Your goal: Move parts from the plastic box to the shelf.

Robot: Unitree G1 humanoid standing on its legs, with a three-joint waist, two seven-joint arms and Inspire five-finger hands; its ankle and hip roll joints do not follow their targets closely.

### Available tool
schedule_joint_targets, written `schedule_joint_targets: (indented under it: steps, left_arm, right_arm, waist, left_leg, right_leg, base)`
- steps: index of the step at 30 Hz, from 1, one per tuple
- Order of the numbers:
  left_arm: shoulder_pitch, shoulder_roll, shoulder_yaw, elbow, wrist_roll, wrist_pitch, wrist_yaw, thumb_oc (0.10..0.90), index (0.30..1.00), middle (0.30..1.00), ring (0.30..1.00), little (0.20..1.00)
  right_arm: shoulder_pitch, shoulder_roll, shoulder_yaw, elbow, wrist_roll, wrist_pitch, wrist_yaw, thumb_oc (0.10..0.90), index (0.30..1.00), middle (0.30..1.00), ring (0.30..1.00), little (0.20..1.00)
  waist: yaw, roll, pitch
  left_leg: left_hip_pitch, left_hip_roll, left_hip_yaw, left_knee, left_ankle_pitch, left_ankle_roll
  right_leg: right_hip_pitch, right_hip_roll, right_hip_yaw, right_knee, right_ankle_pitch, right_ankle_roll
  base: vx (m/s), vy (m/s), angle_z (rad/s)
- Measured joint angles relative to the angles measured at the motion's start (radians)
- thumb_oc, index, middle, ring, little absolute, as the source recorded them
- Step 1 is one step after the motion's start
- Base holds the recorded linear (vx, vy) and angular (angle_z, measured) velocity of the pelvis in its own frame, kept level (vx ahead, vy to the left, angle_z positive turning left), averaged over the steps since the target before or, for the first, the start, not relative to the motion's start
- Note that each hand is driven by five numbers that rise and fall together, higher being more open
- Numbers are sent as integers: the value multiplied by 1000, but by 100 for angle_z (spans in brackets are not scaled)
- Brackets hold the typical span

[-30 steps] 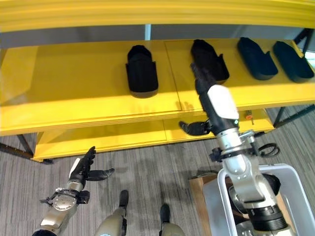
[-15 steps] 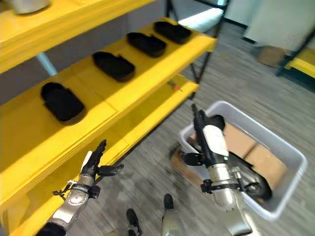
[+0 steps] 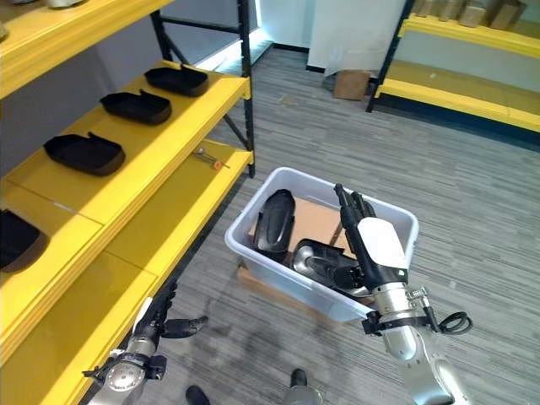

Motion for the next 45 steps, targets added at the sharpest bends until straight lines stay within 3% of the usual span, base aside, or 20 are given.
schedule_joint_targets:
  steps: [5, 8, 10, 11, 13, 14, 15, 17, 18, 21, 23, 25, 26, 27, 28, 29, 31, 36, 45]
  left_arm:
    - [-11, -4, -27, 1, 0, -2, 0, 900, 1000, 1000, 1000, 1000]
    - [-14, -3, -29, 3, 0, -2, 3, 900, 1000, 1000, 1000, 1000]
    - [-28, 1, -41, 5, 0, -3, 7, 900, 1000, 1000, 1000, 1000]
    - [-50, 3, -53, 12, 0, -3, 9, 900, 1000, 1000, 1000, 1000]
    - [-79, 0, -76, 26, -1, -2, 7, 900, 1000, 1000, 1000, 1000]
    - [-99, -1, -90, 28, -1, -2, 7, 900, 1000, 1000, 1000, 1000]
    - [-108, -3, -100, 32, -1, -2, 6, 900, 1000, 1000, 1000, 1000]
    - [-103, -12, -99, 30, -1, -7, 6, 900, 1000, 1000, 1000, 1000]
    - [-100, -9, -91, 31, -1, -13, 6, 900, 1000, 1000, 1000, 1000]
    - [-96, 2, -43, 33, -3, -17, 10, 900, 1000, 1000, 1000, 1000]
    - [-91, 7, -5, 44, -4, -17, 27, 900, 1000, 1000, 1000, 1000]
    - [-79, 2, -4, 46, -9, -15, 30, 900, 1000, 1000, 1000, 1000]
    - [-62, -5, -4, 46, -28, -16, 30, 900, 1000, 1000, 1000, 1000]
    - [-49, -12, -4, 44, -42, -16, 30, 900, 1000, 1000, 1000, 1000]
    - [-52, -25, -5, 39, -43, -17, 28, 900, 1000, 1000, 1000, 1000]
    - [-70, -21, -4, 40, -43, -17, 28, 900, 1000, 1000, 1000, 1000]
    - [-131, 2, -3, 9, -44, -19, 42, 900, 1000, 1000, 1000, 1000]
    - [-164, 45, 11, -11, -44, -24, 72, 900, 1000, 1000, 1000, 1000]
    - [-168, 36, 22, -15, -42, -24, 91, 900, 1000, 1000, 1000, 1000]
  right_arm:
    - [3, -6, -2, 0, 1, -6, -17, 900, 1000, 1000, 1000, 1000]
    - [4, -4, -2, -1, 8, -18, -19, 900, 1000, 1000, 1000, 1000]
    - [2, -2, -2, -3, 46, -38, -33, 900, 1000, 1000, 1000, 1000]
    - [-2, 0, -2, -5, 52, -42, -44, 900, 1000, 1000, 1000, 1000]
    - [-8, 0, -4, -3, 59, -41, -49, 900, 1000, 1000, 1000, 1000]
    - [-16, 4, -7, 0, 64, -40, -52, 900, 1000, 1000, 1000, 1000]
    - [-21, 4, -6, 0, 68, -37, -51, 900, 1000, 1000, 1000, 1000]
    - [-38, 6, -7, 4, 80, -35, -66, 900, 1000, 1000, 1000, 1000]
    - [-76, 20, 2, 27, 81, -33, -70, 900, 1000, 1000, 1000, 1000]
    - [-164, 71, 26, 92, 90, -30, -81, 900, 1000, 1000, 1000, 1000]
    - [-226, 78, 74, 124, 89, -28, -87, 900, 1000, 1000, 1000, 1000]
    - [-256, 71, 95, 127, 90, -30, -85, 900, 1000, 1000, 1000, 1000]
    - [-280, 71, 116, 128, 96, -29, -83, 900, 1000, 1000, 1000, 1000]
    - [-288, 64, 124, 127, 97, -31, -81, 900, 1000, 1000, 1000, 1000]
    - [-273, 45, 110, 124, 100, -29, -82, 900, 1000, 1000, 1000, 1000]
    - [-265, 49, 102, 125, 101, -24, -82, 900, 1000, 1000, 1000, 1000]
    - [-248, 60, 103, 127, 102, -1, -78, 900, 1000, 1000, 1000, 1000]
    - [-294, 104, 156, 127, 102, 4, -74, 900, 1000, 1000, 1000, 1000]
    - [-338, 171, 177, 130, 259, 11, -72, 900, 1000, 1000, 1000, 1000]
  waist:
    - [-7, 48, -13]
    - [1, 60, -12]
    - [5, 58, -10]
    - [18, 47, -3]
    - [48, 35, 12]
    - [55, 11, 45]
    - [61, 4, 64]
    - [66, -15, 83]
    - [79, -25, 91]
    - [118, -49, 130]
    - [147, -85, 162]
    - [168, -72, 183]
    - [171, -63, 188]
    - [164, -38, 187]
    - [141, 10, 190]
    - [139, 2, 196]
    - [137, -34, 208]
    - [140, -48, 217]
    - [137, -69, 228]
  left_leg:
    - [-4, 31, 1, -13, 34, -30]
    - [-6, 48, -1, -22, 58, -52]
    - [-47, 52, -37, -9, 110, -83]
    - [-74, 54, -90, -14, 167, -101]
    - [-112, 57, -165, 15, 223, -40]
    - [-147, 55, -225, 118, 189, -59]
    - [-170, 40, -281, 207, 99, -68]
    - [-197, -56, -467, 228, -69, -58]
    - [-194, -99, -547, 189, -105, -52]
    - [-220, -47, -595, 110, -107, -60]
    - [-221, -35, -716, 83, -119, -64]
    - [-211, -52, -744, 91, -126, -65]
    - [-185, -85, -760, 88, -134, -50]
    - [-174, -102, -745, 95, -135, -47]
    - [-177, -101, -682, 86, -126, -52]
    - [-176, -109, -669, 78, -113, -66]
    - [-185, -182, -622, 38, -80, -20]
    - [-195, -250, -551, -29, -59, 23]
    - [-194, -220, -519, -30, -66, 17]
  right_leg:
    - [-47, 35, 24, 32, -18, -19]
    - [-87, 44, 46, 76, -45, -33]
    - [-163, 63, 71, 173, -97, -62]
    - [-203, 59, 82, 221, -117, -86]
    - [-220, 56, 84, 220, -106, -114]
    - [-208, 43, 80, 212, -93, -125]
    - [-187, 39, 76, 191, -78, -122]
    - [-172, 49, 113, 133, -43, -131]
    - [-173, 58, 131, 104, -23, -134]
    - [-163, 107, 180, 66, 14, -124]
    - [-173, 129, 250, 57, 26, -123]
    - [-170, 150, 307, 42, 49, -101]
    - [-172, 150, 345, 29, 62, -94]
    - [-168, 156, 360, 11, 82, -83]
    - [-159, 164, 357, -23, 106, -55]
    - [-166, 148, 361, -22, 107, -49]
    - [-202, 67, 379, -35, 109, -15]
    - [-228, -8, 426, -110, 158, 51]
    - [-214, 13, 426, -166, 168, 43]
  base:
    - [16, -157, -23]
    - [-14, -145, -12]
    - [-67, -201, 9]
    - [-94, -149, 13]
    - [-51, -59, -1]
    - [0, 0, 0]
    - [64, 11, 8]
    - [105, 28, -12]
    - [85, 34, -61]
    - [162, 148, -61]
    - [76, 126, -96]
    - [83, 183, -115]
    - [85, 184, -111]
    - [46, 255, -100]
    - [10, 188, -47]
    - [-21, 251, -1]
    - [6, 201, 1]
    - [34, 93, -21]
    - [2, 41, -8]
